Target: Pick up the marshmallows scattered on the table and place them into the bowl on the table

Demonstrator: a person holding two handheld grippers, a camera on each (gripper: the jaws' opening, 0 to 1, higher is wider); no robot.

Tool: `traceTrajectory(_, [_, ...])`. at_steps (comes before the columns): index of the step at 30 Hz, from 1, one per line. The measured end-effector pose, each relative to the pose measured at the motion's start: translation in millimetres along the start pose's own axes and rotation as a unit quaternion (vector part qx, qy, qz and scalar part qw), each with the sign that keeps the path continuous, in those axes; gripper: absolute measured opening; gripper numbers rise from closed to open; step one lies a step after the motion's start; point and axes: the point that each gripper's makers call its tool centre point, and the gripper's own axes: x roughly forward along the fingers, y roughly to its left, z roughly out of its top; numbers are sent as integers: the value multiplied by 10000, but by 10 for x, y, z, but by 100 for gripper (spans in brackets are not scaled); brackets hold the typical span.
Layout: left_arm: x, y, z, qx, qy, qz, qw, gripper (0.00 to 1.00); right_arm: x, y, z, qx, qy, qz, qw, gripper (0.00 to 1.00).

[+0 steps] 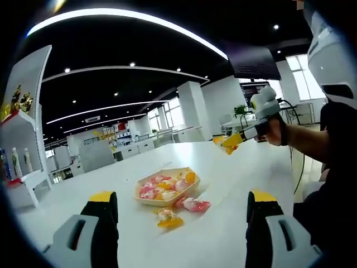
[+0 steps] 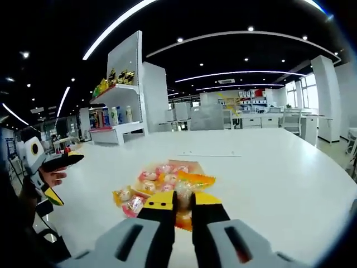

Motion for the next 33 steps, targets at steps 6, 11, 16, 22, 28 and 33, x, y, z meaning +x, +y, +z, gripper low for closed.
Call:
traceTrajectory(6, [2,15,-20,42,28,8,10000,95,45,13,47,-30,-41,37,10000,8])
traceTrajectory(11, [17,21,-69,49,84,18,10000,95,118,25,87,-175,-30,1,9998,8])
traceTrajectory(16, [-29,-7,-53,156,81,9,9998,95,169,64,207,-250,-92,29,9996,8])
traceTrajectory(22, [-95,50,-52,96,47,123,9999,95,227,116,389,-615,-249,-65,9978,8])
traceTrajectory(28, [-157,58,-35,125,20,179,9998,95,418,125,442,-731,-199,-7,9971,8])
traceTrajectory(33, [-201,79,-40,97,52,259,9996,95,675,65,428,-879,-148,-92,9960,8])
